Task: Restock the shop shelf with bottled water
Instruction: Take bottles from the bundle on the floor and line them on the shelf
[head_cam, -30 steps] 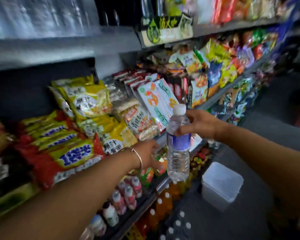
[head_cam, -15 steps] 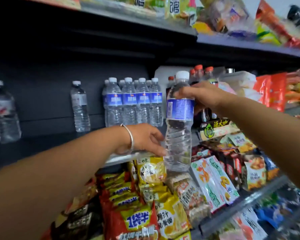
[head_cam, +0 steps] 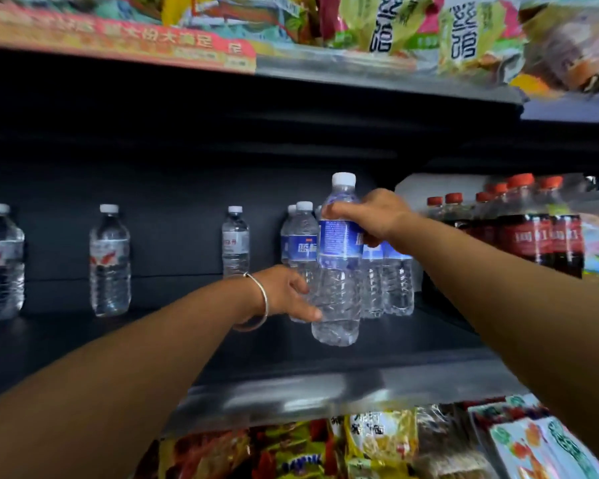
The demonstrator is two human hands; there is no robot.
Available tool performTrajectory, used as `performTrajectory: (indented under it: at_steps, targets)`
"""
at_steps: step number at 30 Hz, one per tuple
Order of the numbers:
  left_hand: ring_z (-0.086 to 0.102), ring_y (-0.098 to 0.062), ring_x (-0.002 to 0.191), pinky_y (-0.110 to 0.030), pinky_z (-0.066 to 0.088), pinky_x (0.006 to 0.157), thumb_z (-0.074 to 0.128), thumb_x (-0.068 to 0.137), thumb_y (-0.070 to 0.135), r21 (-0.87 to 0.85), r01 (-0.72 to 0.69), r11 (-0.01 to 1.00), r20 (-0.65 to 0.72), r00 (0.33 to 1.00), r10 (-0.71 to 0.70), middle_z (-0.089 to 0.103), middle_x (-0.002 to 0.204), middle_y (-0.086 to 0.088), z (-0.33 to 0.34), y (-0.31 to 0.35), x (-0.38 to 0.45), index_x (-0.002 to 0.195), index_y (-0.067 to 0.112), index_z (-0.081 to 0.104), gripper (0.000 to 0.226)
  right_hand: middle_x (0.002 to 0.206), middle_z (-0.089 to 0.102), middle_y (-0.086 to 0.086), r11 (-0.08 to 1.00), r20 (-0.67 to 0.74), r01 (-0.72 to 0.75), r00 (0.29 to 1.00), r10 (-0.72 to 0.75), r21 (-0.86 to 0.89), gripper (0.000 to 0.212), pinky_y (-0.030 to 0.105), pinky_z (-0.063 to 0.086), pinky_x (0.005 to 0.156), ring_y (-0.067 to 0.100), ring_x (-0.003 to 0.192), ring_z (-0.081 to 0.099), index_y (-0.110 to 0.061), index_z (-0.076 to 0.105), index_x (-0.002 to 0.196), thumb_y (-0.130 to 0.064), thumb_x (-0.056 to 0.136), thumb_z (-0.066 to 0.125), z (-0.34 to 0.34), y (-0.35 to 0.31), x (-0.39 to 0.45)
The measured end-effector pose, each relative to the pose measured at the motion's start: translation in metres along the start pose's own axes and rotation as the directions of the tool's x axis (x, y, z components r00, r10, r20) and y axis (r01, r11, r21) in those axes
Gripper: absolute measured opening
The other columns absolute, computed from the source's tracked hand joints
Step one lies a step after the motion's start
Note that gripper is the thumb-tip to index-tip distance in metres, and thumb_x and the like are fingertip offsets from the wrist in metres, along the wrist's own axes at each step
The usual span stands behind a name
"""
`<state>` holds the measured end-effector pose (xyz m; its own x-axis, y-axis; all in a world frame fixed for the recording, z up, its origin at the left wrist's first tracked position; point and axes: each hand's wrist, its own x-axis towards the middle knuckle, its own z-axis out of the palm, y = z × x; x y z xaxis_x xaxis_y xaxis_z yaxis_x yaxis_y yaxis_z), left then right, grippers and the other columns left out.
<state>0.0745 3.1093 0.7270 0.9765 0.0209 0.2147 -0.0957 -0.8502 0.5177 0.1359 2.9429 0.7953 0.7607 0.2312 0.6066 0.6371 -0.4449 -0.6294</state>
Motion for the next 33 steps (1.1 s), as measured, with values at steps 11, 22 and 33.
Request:
performTrajectory:
  at_steps: [11, 22, 33]
  targets:
    - [0.055, -0.010, 0.088, -0.016, 0.045, 0.075, 0.074, 0.077, 0.018, -0.157, 0.034, 0.987, -0.071, 0.996, -0.046, 0.059, 0.092, 0.004, 0.023, -0.036, 0.041, 0.109, 0.005, 0.062, 0.036, 0.071, 0.054, 0.005, 0.989, 0.005, -0.034, 0.999, 0.035, -0.145, 0.064, 0.026, 0.040, 0.055, 0.020, 0.059, 0.054, -0.013, 0.049, 0.064, -0.073, 0.058, 0.068, 0.062, 0.011, 0.046]
    - [0.061, -0.021, 0.103, -0.032, 0.046, 0.097, 0.080, 0.070, 0.021, -0.180, 0.069, 0.981, -0.161, 0.982, -0.099, 0.065, 0.107, -0.005, 0.026, -0.033, 0.056, 0.109, 0.007, 0.060, 0.046, 0.081, 0.062, 0.014, 0.991, 0.180, -0.054, 0.981, 0.076, -0.124, 0.068, 0.039, 0.060, 0.063, 0.028, 0.066, 0.064, -0.008, 0.053, 0.100, -0.066, 0.069, 0.067, 0.057, 0.005, 0.042]
    - [0.060, -0.031, 0.108, -0.043, 0.047, 0.099, 0.077, 0.070, 0.002, -0.281, 0.097, 0.955, -0.162, 0.976, -0.147, 0.064, 0.113, -0.017, 0.028, -0.040, 0.065, 0.112, 0.000, 0.057, 0.047, 0.074, 0.054, 0.008, 0.991, 0.235, -0.127, 0.966, 0.111, 0.053, 0.044, 0.041, 0.058, 0.068, 0.022, 0.057, 0.055, -0.007, 0.050, 0.101, -0.044, 0.084, 0.065, 0.047, 0.005, 0.034]
